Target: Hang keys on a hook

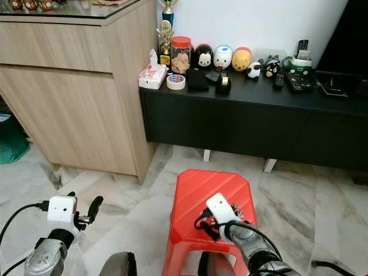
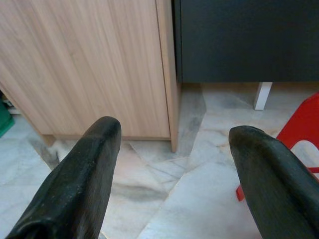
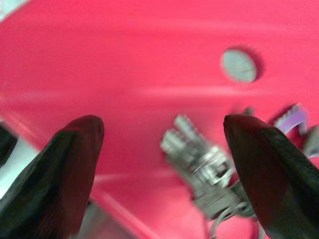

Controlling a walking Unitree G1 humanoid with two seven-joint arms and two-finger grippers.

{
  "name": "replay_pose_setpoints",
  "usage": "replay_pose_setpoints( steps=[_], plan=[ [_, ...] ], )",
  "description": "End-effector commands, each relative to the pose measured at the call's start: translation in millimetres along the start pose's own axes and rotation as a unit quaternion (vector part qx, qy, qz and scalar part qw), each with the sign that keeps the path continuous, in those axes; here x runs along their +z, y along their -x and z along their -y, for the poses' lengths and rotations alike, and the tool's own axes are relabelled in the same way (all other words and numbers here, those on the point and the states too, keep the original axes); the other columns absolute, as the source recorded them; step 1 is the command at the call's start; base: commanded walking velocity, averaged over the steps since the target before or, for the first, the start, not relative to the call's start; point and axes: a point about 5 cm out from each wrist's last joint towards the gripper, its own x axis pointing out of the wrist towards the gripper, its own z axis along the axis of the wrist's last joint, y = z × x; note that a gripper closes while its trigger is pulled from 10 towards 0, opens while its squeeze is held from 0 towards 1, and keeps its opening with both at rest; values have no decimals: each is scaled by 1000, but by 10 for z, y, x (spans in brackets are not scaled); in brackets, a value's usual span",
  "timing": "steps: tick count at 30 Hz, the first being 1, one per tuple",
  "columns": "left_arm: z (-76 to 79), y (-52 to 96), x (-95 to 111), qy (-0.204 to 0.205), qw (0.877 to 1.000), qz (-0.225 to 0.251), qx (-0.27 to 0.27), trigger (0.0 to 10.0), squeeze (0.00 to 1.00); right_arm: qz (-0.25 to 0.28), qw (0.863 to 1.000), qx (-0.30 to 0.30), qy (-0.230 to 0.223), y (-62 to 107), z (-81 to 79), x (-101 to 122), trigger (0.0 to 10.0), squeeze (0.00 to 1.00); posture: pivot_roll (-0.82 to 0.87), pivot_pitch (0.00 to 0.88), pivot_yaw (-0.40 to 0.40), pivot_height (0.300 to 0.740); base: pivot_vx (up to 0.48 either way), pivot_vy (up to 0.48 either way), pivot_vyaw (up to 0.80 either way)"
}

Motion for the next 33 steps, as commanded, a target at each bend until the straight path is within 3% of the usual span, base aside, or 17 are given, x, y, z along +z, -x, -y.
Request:
replay_pose_setpoints(
  steps=[1,7,12,23,24,25,26,33],
  plan=[
    [-5,10,6,1,1000,-5,-4,10000,0,-19,1000,2,9,12,31,-31,10000,0,146,0,-44,590,0,0,0],
    [-20,5,13,-1,1000,-5,-5,10000,0,-38,999,5,18,31,72,-66,10000,0,146,0,-41,590,0,0,0],
    [-26,8,28,-4,1000,-5,-8,10000,0,-52,998,-18,17,73,197,-80,10000,0,152,0,-34,590,0,0,0],
    [-43,21,41,-11,1000,-9,-17,10000,0,-87,996,-9,-6,86,160,-215,10000,0,155,0,-12,590,0,0,0],
    [-41,21,42,-13,1000,-10,-20,10000,0,-91,996,-5,-9,85,144,-234,4000,0,154,0,-9,590,0,0,0],
    [-41,21,42,-13,1000,-10,-20,10000,0,-91,996,-5,-9,85,144,-234,4000,0,154,0,-9,590,0,0,0],
    [-34,22,43,-15,1000,-10,-23,10000,0,-97,995,1,-5,82,116,-263,0,0,155,0,-10,590,0,0,0],
    [-32,45,35,-17,999,-14,-26,10000,0,-106,994,14,-6,77,67,-303,0,0,160,0,-7,590,0,0,0]
  ],
)
